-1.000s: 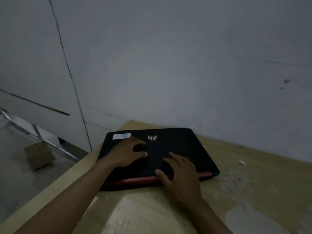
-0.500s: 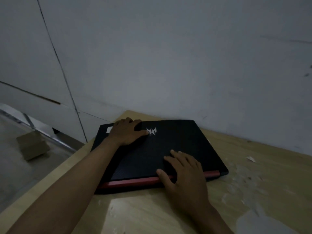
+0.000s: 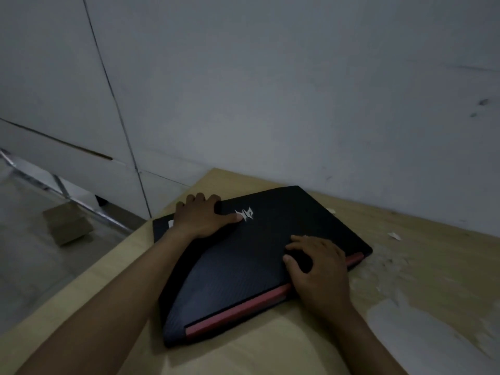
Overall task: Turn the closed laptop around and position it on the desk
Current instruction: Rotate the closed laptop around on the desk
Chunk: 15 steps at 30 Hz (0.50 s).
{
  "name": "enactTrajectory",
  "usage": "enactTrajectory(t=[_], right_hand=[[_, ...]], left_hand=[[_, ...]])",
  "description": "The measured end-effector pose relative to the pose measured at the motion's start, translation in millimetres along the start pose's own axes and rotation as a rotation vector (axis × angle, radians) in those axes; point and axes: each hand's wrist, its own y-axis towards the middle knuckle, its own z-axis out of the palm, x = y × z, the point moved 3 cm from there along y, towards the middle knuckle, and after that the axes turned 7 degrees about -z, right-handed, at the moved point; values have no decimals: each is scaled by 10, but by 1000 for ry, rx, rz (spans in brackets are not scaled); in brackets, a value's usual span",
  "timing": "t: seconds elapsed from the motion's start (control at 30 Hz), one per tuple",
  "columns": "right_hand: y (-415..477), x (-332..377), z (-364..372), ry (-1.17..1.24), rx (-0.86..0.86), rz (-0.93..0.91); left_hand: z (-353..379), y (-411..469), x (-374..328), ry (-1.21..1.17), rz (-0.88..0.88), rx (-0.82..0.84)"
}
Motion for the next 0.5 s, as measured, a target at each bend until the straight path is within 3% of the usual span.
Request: enactTrajectory(t=[0.5], right_hand=[[-711, 131, -495, 135, 41, 83]], left_hand=[[106, -1305, 124, -82, -34, -84]])
